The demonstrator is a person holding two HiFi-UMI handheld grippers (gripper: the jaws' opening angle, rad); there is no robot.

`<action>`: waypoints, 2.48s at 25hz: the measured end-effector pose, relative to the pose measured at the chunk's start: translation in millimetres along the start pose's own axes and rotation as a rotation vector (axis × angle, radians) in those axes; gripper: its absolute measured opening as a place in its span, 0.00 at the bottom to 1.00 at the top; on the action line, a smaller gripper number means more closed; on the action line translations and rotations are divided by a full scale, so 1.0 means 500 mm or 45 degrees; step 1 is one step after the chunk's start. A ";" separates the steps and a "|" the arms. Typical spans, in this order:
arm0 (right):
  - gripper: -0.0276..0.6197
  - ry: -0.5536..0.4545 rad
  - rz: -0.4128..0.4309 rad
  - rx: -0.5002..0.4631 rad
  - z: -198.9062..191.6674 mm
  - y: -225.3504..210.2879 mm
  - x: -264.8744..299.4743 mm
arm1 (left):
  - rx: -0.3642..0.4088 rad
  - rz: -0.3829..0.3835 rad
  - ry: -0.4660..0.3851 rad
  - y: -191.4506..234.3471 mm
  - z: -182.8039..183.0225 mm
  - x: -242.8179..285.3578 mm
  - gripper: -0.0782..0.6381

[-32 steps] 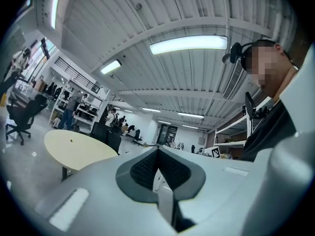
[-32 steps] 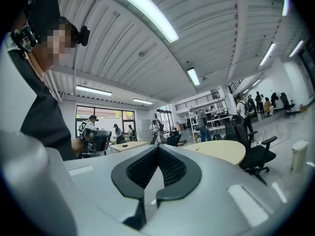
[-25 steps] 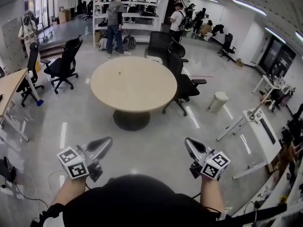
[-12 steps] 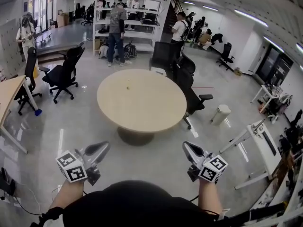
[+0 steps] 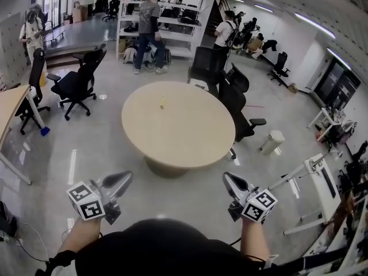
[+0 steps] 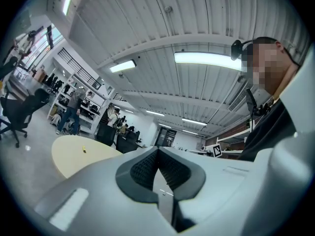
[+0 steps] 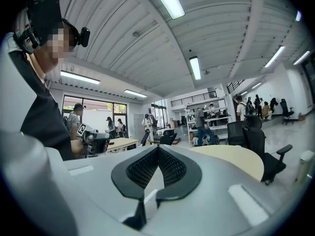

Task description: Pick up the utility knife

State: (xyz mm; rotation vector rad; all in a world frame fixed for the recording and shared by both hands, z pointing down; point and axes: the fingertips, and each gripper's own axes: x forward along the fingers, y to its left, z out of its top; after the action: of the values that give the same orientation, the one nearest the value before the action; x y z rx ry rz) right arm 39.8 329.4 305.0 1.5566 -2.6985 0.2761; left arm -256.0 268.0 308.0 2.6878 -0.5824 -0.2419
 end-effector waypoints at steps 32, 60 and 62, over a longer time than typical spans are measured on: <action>0.07 -0.035 0.258 0.037 0.066 -0.658 0.082 | 0.052 0.205 0.006 0.041 -0.034 0.612 0.11; 0.07 0.092 0.008 0.035 0.108 -0.738 0.668 | -0.090 -0.048 0.074 0.712 0.100 0.709 0.11; 0.07 0.092 0.047 0.039 0.105 -0.764 0.690 | -0.085 -0.007 0.074 0.728 0.091 0.721 0.11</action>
State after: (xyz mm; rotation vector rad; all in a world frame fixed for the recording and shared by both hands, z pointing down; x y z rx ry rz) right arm 198.3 -161.3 343.5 1.4754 -2.6824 0.3685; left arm -75.2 -207.9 379.9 2.6233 -0.5399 -0.1813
